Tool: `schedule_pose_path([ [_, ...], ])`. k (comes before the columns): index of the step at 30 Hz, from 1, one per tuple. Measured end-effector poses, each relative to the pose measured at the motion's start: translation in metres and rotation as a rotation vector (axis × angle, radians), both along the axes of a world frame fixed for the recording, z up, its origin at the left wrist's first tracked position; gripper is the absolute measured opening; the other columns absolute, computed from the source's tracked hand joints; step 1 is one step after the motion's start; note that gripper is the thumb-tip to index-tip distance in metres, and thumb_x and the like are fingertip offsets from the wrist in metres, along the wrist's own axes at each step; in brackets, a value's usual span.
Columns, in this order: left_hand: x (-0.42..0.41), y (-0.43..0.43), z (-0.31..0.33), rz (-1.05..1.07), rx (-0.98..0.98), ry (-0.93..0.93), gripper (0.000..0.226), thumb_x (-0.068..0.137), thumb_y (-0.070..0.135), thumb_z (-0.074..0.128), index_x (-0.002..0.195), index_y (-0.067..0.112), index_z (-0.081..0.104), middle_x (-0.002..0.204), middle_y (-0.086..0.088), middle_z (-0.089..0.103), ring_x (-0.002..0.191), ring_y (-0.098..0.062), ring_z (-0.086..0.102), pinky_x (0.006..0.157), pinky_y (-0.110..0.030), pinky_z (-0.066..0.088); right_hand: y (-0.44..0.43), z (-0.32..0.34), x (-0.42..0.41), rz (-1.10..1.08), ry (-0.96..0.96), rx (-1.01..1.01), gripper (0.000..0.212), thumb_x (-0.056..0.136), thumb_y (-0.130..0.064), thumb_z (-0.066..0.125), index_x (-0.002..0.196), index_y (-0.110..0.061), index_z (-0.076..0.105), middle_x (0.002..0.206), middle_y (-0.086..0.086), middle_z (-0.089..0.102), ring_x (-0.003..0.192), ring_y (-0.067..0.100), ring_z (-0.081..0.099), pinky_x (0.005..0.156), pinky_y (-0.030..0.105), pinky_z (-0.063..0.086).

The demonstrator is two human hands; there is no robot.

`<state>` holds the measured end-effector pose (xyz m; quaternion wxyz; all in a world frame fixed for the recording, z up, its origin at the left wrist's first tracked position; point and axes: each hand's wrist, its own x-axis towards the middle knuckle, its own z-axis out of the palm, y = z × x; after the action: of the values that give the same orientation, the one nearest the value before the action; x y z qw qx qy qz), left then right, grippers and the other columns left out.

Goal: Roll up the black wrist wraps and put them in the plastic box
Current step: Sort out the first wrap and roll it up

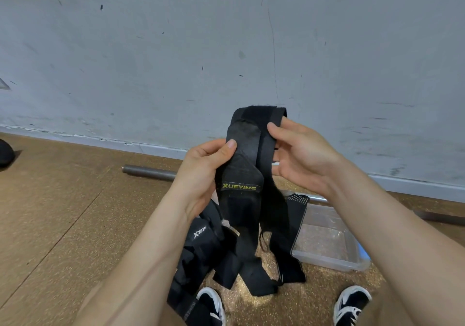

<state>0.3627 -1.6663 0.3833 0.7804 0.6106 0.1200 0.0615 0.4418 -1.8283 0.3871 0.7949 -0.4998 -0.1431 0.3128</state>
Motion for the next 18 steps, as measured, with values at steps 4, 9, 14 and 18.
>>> schedule_pose_path([
  [4, 0.001, -0.003, 0.0, -0.033, -0.037, -0.001, 0.018, 0.093, 0.015, 0.061, 0.085, 0.007, 0.073, 0.08, -0.006, 0.073, 0.076, -0.016, 0.07, 0.073, -0.027, 0.058, 0.001, 0.0, -0.002, -0.042, -0.014, -0.006, 0.033, 0.107, -0.022, 0.038, 0.132, -0.029, 0.058, 0.12, 0.001, 0.071, 0.104, 0.024, 0.071, 0.077, 0.045, 0.058],
  [9, 0.003, -0.009, -0.003, 0.006, -0.017, -0.012, 0.017, 0.096, 0.011, 0.059, 0.087, 0.006, 0.072, 0.077, -0.004, 0.074, 0.071, -0.013, 0.07, 0.064, -0.024, 0.057, 0.002, -0.002, -0.005, -0.088, -0.04, -0.015, 0.032, 0.108, -0.023, 0.036, 0.129, -0.031, 0.059, 0.124, 0.001, 0.069, 0.111, 0.026, 0.068, 0.086, 0.051, 0.057],
  [14, 0.006, -0.016, -0.009, 0.073, 0.059, 0.003, 0.011, 0.093, 0.012, 0.064, 0.097, 0.005, 0.072, 0.082, -0.006, 0.075, 0.078, -0.016, 0.071, 0.07, -0.027, 0.057, 0.003, -0.003, -0.009, -0.118, -0.063, -0.026, 0.031, 0.108, -0.024, 0.035, 0.13, -0.03, 0.057, 0.123, 0.003, 0.069, 0.11, 0.027, 0.068, 0.085, 0.051, 0.058],
  [18, 0.009, -0.023, -0.014, 0.206, 0.155, 0.017, 0.012, 0.089, 0.014, 0.072, 0.097, 0.005, 0.07, 0.083, -0.01, 0.077, 0.078, -0.019, 0.073, 0.072, -0.03, 0.059, 0.005, -0.005, -0.012, -0.105, -0.059, -0.012, 0.03, 0.108, -0.027, 0.038, 0.131, -0.03, 0.057, 0.123, 0.002, 0.07, 0.11, 0.025, 0.068, 0.082, 0.045, 0.059],
])
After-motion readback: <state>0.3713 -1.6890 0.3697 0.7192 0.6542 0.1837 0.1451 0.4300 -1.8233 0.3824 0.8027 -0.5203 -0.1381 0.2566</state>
